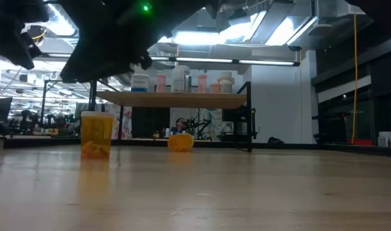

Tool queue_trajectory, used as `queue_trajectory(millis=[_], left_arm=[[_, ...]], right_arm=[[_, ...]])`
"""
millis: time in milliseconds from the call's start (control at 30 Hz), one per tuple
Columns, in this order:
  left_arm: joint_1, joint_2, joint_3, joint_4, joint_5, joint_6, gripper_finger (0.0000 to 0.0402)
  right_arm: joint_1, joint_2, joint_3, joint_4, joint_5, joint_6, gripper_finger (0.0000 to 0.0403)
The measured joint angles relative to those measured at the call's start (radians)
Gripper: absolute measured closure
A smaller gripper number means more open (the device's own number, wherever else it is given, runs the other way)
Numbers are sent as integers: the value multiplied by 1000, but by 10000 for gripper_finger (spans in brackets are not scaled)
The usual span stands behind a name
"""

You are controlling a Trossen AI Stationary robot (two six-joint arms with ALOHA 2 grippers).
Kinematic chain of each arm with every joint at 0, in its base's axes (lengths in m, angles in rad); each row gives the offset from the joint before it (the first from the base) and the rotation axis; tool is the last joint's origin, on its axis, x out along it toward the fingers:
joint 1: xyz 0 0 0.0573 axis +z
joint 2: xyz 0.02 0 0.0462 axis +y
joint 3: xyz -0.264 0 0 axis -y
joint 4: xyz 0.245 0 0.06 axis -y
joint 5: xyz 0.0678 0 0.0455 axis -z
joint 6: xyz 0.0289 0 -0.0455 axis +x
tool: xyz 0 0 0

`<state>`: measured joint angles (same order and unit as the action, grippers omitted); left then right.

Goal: Pick and place medicine bottles onto shelf by color
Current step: Put the bottom orange pill bottle on the shelf

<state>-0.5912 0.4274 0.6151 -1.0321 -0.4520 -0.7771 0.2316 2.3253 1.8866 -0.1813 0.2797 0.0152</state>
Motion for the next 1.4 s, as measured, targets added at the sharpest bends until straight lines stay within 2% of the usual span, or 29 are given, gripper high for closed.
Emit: queue_trajectory(millis=[67, 133, 200, 367, 500, 667, 933, 1100, 1400], left_arm=[[-10, -54, -37, 47, 0, 0, 401], [-19, -94, -62, 78, -1, 1, 402], [-25, -117, -77, 90, -1, 1, 402], [-25, -127, -81, 97, -1, 1, 402], [-25, -127, -81, 99, -1, 24, 402], [-25, -127, -81, 98, -1, 28, 402], [-25, -127, -81, 99, -2, 28, 402], [-25, -127, -81, 99, -5, 28, 402], [-25, -127, -81, 98, -9, 28, 402]], right_arm=[[-6, 0, 0, 11, 23, -13, 240], [-17, 0, 0, 10, 25, 56, 235], [-32, 0, 0, -5, -18, 140, 220], [-53, 0, 0, -24, -65, 235, 151], [-56, 0, 0, -38, -73, 231, 89], [-58, 1, 0, -128, -72, 189, 46], [-76, 6, 1, -146, -72, 186, 41], [-82, 46, 2, -115, -116, 187, 41], [-83, 51, 2, -99, -90, 185, 46]])
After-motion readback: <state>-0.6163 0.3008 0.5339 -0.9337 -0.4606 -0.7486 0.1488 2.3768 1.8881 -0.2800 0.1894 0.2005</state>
